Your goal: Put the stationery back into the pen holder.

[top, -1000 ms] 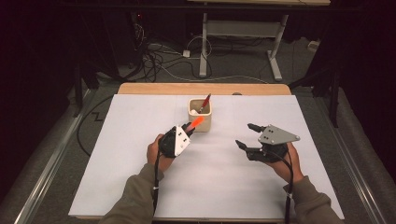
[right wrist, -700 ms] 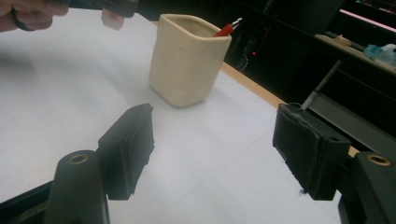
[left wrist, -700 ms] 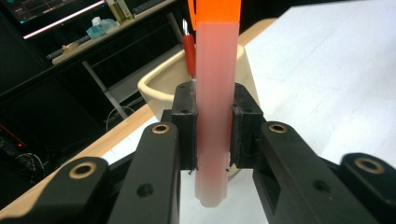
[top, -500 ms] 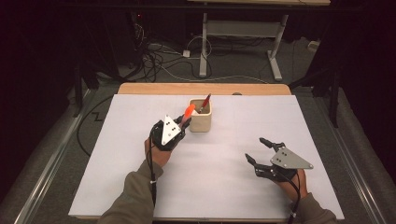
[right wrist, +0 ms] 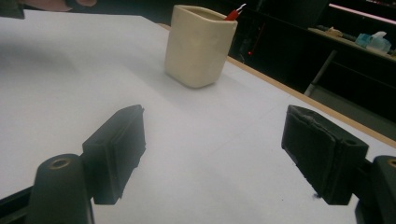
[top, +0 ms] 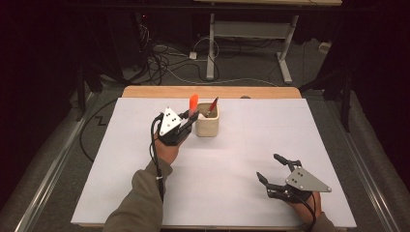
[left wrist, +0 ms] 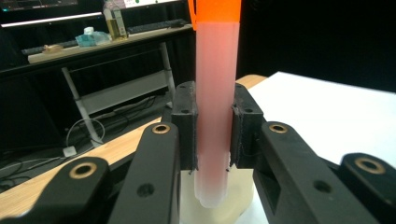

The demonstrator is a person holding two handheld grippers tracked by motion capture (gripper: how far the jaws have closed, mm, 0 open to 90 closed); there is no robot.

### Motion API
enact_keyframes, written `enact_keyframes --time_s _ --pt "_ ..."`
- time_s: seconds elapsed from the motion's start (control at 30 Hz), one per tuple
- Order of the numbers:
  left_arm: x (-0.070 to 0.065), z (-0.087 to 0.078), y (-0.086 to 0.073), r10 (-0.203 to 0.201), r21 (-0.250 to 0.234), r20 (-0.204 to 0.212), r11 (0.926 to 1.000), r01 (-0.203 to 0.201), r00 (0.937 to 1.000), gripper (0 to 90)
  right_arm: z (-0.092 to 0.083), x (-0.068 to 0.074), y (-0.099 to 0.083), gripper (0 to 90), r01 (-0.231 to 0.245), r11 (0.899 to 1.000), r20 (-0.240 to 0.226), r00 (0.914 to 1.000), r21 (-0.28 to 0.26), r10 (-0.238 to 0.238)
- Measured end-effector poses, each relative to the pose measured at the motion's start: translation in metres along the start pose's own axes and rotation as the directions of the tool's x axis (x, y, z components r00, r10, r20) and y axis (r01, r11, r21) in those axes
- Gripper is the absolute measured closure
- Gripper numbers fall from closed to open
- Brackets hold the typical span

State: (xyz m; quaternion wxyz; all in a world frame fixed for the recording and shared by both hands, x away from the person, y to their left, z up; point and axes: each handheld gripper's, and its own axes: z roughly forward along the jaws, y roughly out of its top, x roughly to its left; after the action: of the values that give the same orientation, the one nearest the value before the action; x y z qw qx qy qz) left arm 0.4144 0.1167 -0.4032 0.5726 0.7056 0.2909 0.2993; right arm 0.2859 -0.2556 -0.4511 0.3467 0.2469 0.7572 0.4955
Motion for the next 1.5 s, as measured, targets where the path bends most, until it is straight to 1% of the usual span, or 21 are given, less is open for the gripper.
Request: enact_keyframes --time_s 0.07,0.13,0.2,0.23,0.27,0.3,0.33,0.37,0.43,0.5,0.53,0.67,0.73,0.8,0.83,0.9,1.07,1.13,1.2,1.43,1.5 --pt "0.001 0.002 0.003 -0.022 -0.003 0.009 0.9998 0.022 0.9997 74.7 -0.002 0.001 -0.001 20.9 -0.007 1.0 -0.005 1.0 0.0 0.007" --pt "0.003 0.005 0.007 -0.031 -0.01 0.014 0.9995 0.031 0.9994 74.7 -0.002 0.0 -0.002 20.6 -0.003 1.0 -0.005 1.0 0.0 0.003" --pt "0.005 0.008 0.01 -0.041 -0.019 0.024 0.999 0.041 0.9989 74.7 0.0 -0.001 -0.003 20.1 -0.015 1.0 -0.009 0.9999 0.0 0.015" --pt "0.005 0.01 0.011 -0.049 -0.021 0.026 0.9986 0.049 0.9985 74.7 0.001 -0.001 -0.004 20.0 -0.005 1.0 -0.012 0.9999 0.002 0.005" --pt "0.005 0.012 0.012 -0.045 -0.022 0.025 0.9987 0.046 0.9987 74.7 0.001 -0.001 -0.004 20.0 0.004 1.0 -0.011 0.9999 0.011 -0.003" --pt "0.006 0.014 0.012 -0.054 -0.028 0.033 0.9981 0.055 0.998 74.7 0.002 0.0 -0.005 20.2 0.01 1.0 -0.014 0.9999 0.015 -0.01" --pt "0.007 0.017 0.013 -0.058 -0.03 0.049 0.9978 0.06 0.9971 74.7 0.002 0.0 -0.005 20.7 0.015 1.0 -0.015 0.9998 0.014 -0.015" --pt "0.008 0.019 0.013 -0.054 -0.023 0.052 0.9982 0.055 0.9972 74.7 0.002 0.0 -0.005 20.8 0.021 1.0 -0.014 0.9997 0.012 -0.02" --pt "0.009 0.023 0.012 -0.065 -0.03 0.063 0.9973 0.067 0.9959 74.7 0.001 0.0 -0.004 21.1 0.022 1.0 -0.015 0.9996 0.01 -0.022" --pt "0.009 0.028 0.012 -0.077 -0.038 0.062 0.9961 0.079 0.9951 74.6 0.001 0.0 -0.003 21.7 0.019 1.0 -0.021 0.9996 0.007 -0.019" --pt "0.01 0.03 0.012 -0.075 -0.036 0.064 0.9963 0.078 0.9951 74.7 0.001 0.0 -0.003 21.9 0.022 1.0 -0.021 0.9995 0.007 -0.022" --pt "0.013 0.038 0.011 -0.104 -0.051 0.077 0.9929 0.108 0.9916 74.6 0.002 0.002 -0.003 21.8 0.035 0.999 -0.032 0.9989 0.011 -0.034" --pt "0.014 0.042 0.012 -0.108 -0.052 0.086 0.9922 0.113 0.9904 74.6 0.002 0.002 -0.003 21.9 0.042 0.999 -0.032 0.9986 0.011 -0.042" --pt "0.014 0.046 0.012 -0.109 -0.049 0.083 0.9924 0.113 0.9907 74.6 0.002 0.002 -0.003 22.6 0.038 0.999 -0.039 0.9985 0.008 -0.037" --pt "0.014 0.048 0.012 -0.111 -0.05 0.088 0.9921 0.115 0.9899 74.6 0.001 0.001 -0.003 22.7 0.036 0.999 -0.039 0.9986 0.003 -0.036" --pt "0.014 0.051 0.011 -0.108 -0.038 0.083 0.9931 0.111 0.9907 74.6 0.001 0.001 -0.003 23.3 0.036 0.999 -0.041 0.9985 0.001 -0.036" --pt "0.014 0.059 0.007 -0.123 -0.02 0.08 0.992 0.125 0.9892 74.5 0.001 0.002 -0.003 23.9 0.04 0.999 -0.038 0.9985 0.002 -0.04" --pt "0.012 0.063 0.005 -0.112 -0.002 0.078 0.9937 0.112 0.9907 74.5 0.0 0.002 -0.003 24.2 0.05 0.999 -0.036 0.9981 0.004 -0.05" --pt "0.011 0.065 0.004 -0.11 0.004 0.073 0.9939 0.11 0.9912 74.5 0.0 0.002 -0.003 24.8 0.053 0.999 -0.035 0.998 0.0 -0.053" --pt "0.012 0.072 -0.004 -0.123 0.025 0.072 0.9923 0.121 0.9899 74.5 0.001 0.004 -0.003 24.8 0.07 0.998 -0.041 0.9967 0.008 -0.07" --pt "0.013 0.072 -0.006 -0.136 0.024 0.072 0.9907 0.134 0.9881 74.5 0.0 0.004 -0.003 24.8 0.075 0.997 -0.041 0.9964 0.006 -0.075"
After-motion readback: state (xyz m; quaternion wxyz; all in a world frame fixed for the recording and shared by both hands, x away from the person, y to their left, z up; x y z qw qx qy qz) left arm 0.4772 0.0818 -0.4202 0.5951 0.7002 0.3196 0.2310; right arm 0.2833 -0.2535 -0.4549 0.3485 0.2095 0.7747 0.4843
